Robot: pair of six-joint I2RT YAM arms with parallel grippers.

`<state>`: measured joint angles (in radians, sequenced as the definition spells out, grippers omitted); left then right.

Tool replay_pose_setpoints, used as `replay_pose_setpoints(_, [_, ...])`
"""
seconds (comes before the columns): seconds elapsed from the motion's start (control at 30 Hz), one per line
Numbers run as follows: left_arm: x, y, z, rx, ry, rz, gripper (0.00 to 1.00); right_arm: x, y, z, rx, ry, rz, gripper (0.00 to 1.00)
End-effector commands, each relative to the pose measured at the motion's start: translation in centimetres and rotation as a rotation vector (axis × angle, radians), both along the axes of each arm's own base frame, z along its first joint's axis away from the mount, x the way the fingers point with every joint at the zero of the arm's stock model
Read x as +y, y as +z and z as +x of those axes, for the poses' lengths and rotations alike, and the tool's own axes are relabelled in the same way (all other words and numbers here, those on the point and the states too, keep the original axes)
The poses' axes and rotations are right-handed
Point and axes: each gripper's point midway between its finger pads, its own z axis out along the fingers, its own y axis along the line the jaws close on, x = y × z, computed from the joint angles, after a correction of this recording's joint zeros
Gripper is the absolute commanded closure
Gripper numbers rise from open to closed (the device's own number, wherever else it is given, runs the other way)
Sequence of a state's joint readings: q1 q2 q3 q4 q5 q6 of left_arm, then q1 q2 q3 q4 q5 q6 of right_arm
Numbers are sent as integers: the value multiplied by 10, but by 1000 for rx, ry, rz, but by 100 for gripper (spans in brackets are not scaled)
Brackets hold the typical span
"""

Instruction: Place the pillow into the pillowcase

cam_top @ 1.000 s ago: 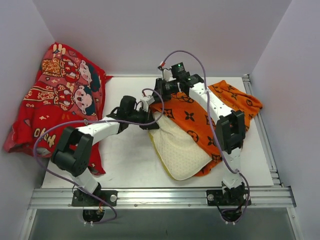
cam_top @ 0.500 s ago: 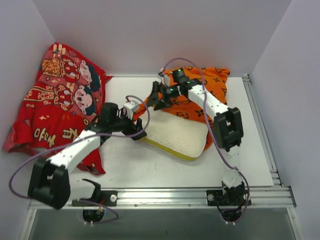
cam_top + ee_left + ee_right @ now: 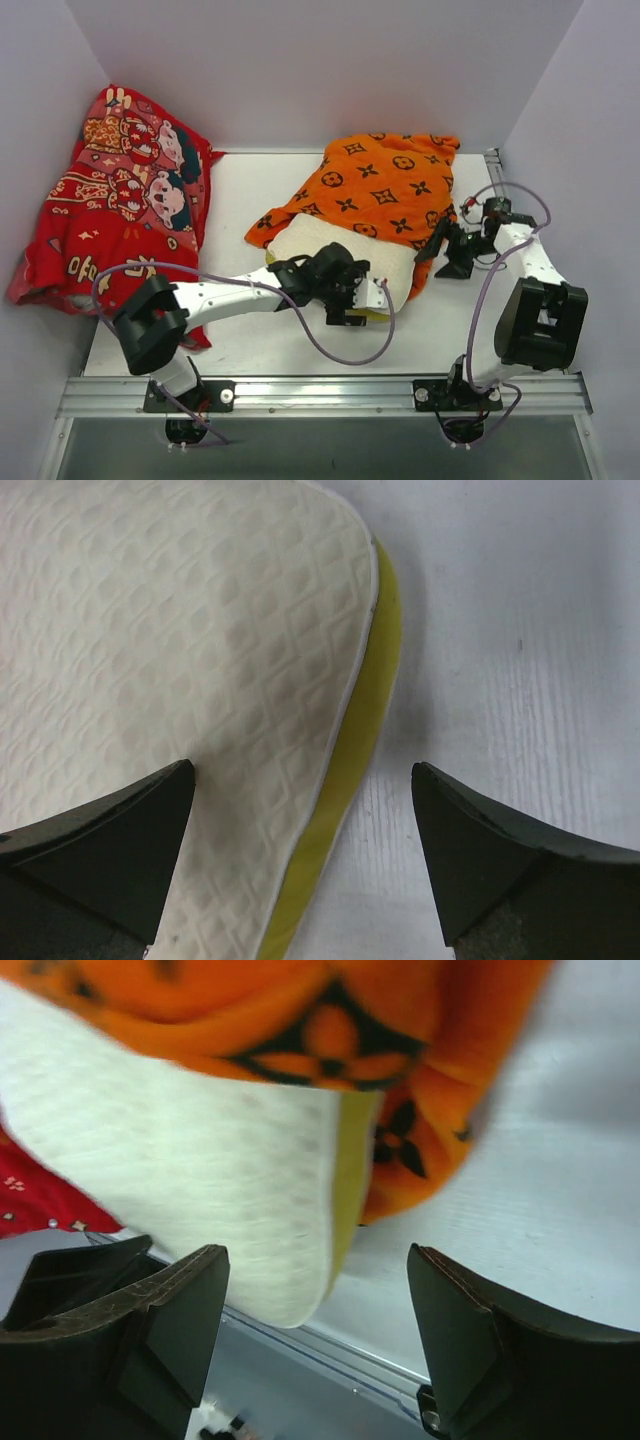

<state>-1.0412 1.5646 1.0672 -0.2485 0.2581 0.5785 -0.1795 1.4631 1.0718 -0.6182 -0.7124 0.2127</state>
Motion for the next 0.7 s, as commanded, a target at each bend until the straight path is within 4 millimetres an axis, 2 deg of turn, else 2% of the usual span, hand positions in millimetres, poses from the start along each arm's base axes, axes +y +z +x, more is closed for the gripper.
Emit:
replay_pose_setpoints(0.0, [-38, 19, 21, -190, -75, -30, 3, -10, -52, -36, 193, 0, -36, 28])
replay_pose_setpoints(0.03, [-43, 17, 25, -198, -73, -30, 3, -8, -62, -37, 230, -14, -20, 28])
replay_pose_setpoints(0.07, [-51, 7, 29, -211, -75, -16, 3, -7, -67, -37, 248, -26, -10, 29])
replay_pose_setpoints(0.13, [-60, 3, 35, -224, -74, -12, 3, -5, -87, -37, 278, -43, -12, 29])
replay_pose_setpoints(0.17, [-61, -10, 37, -208, -68, 13, 2, -7, -94, -39, 298, -54, -27, 30])
replay_pose_setpoints(0.2, [-65, -8, 43, -203, -53, 9, 12, -11, -101, -35, 294, -67, -50, 32])
replay_pose_setpoints(0.23, [-64, -11, 44, -177, -50, 13, 22, -10, -111, -42, 337, -78, -49, 32])
replay_pose_setpoints(0.3, [-63, -13, 40, -57, -40, -15, 49, -11, -121, -45, 363, -91, -63, 33])
replay_pose_setpoints(0.33, [-60, -5, 49, -19, -19, -46, 66, -11, -128, -49, 384, -90, -68, 34])
replay_pose_setpoints(0.4, [-59, 11, 51, 82, 12, -111, 85, -11, -135, -48, 397, -89, -71, 37])
replay_pose_setpoints(0.43, [-57, 22, 61, 102, 36, -146, 100, -13, -136, -41, 380, -103, -69, 38])
replay_pose_setpoints(0.47, [-56, 29, 60, 139, 47, -168, 100, -13, -136, -35, 365, -106, -69, 39])
replay_pose_setpoints(0.57, [-58, 49, 69, 166, 72, -222, 100, -14, -135, -14, 336, -119, -57, 59])
replay_pose_setpoints(0.67, [-65, 69, 81, 186, 106, -270, 100, -2, -127, -13, 351, -51, 24, 90])
